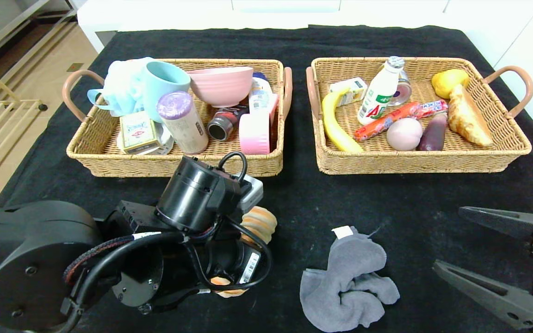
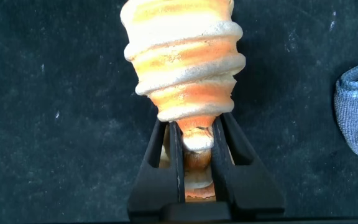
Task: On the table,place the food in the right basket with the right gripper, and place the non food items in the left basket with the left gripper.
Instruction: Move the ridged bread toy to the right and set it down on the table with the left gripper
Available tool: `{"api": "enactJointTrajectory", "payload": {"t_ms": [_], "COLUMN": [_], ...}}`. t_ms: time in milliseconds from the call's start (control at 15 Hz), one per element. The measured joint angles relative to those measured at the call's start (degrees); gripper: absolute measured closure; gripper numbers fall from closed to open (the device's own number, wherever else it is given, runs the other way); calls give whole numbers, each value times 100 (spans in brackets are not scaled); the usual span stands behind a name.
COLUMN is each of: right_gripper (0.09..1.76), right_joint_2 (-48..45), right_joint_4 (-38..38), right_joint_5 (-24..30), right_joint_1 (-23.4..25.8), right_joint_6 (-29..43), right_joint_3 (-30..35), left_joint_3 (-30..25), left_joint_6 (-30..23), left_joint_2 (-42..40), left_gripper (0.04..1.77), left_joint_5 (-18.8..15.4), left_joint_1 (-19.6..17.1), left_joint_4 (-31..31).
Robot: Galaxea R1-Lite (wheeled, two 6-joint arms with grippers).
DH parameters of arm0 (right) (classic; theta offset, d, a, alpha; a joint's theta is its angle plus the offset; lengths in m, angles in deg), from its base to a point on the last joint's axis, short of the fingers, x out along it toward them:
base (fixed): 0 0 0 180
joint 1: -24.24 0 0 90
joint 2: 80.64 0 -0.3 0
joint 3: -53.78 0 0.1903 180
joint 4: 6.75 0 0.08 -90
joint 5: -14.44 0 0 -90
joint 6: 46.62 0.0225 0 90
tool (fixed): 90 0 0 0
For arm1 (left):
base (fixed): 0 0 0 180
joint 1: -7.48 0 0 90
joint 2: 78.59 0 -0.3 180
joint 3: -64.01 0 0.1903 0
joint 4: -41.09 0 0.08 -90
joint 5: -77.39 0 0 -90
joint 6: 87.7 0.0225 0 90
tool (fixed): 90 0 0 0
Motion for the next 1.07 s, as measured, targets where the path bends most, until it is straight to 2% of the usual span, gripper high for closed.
{"api": "enactJointTrajectory", "payload": {"t_ms": [600,867,1067], "right_gripper": [14,14,14], "right_joint_2": [-143,-477,-610], "right_joint_4": [-39,-780,-891], "right_joint_5": [2,-5,-28], "right_joint_1": [1,1,15], "right_joint_6": [10,29,49], "right_joint_3": [-35,-267,-405], "left_joint_3": [37,417,901], "left_joint_6": [-7,-166,-247], "left_joint_2": [-60,-245,-263], "left_gripper": [149,149,149], "left_joint_5": [50,-44,-236], "left_joint_1": [37,262,372], "left_joint_4": [26,56,63]}}
